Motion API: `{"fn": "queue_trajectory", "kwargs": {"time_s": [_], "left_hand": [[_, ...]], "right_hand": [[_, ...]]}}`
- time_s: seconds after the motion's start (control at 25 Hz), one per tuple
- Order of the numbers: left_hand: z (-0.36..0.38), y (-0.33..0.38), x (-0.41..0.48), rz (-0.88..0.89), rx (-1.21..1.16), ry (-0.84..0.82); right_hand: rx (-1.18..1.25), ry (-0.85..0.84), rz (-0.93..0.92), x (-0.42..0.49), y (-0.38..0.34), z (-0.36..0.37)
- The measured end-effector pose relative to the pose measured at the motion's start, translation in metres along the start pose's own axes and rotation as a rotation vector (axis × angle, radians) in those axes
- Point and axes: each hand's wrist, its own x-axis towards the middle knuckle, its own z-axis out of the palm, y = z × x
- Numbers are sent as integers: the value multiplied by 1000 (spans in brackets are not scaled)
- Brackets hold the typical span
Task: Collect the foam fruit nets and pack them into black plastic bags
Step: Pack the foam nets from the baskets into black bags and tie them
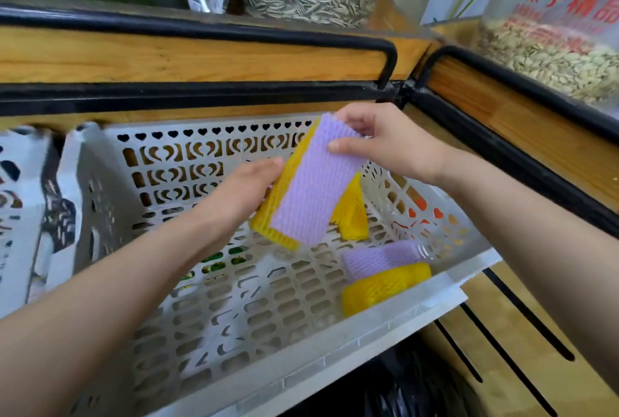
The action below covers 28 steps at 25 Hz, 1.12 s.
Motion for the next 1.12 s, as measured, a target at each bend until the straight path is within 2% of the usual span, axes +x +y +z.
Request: {"fn": "queue_trajectory", "kwargs": {"time_s": [0.12,0.2,0.24,0.32,0.36,0.44,0.52,0.68,0.88,1.12], "left_hand": [[-3,4,-4,0,-48,-83],[-9,-1,0,7,35,-4],[-13,-5,2,27,91,57],[-22,-13,6,76,175,147],[-27,-17,7,89,188,168],[-35,-23,10,111,197,192],[-38,-27,14,139,255,215],[-39,-32,20,207,393,258],[-39,-33,22,230,393,271],[-37,-29,18,182,366,248]], "right_hand": [[49,25,-33,14,-7,19],[108,100,-29,25,-5,33],[152,195,-13,31,0,38],[116,378,98,41,24,45],[-2,381,215,42,41,47],[-293,159,503,41,87,51],[-463,-83,735,34,125,61],[-627,-245,822,30,144,81],[-414,-129,960,33,129,91],[-85,129,799,31,86,75]]}}
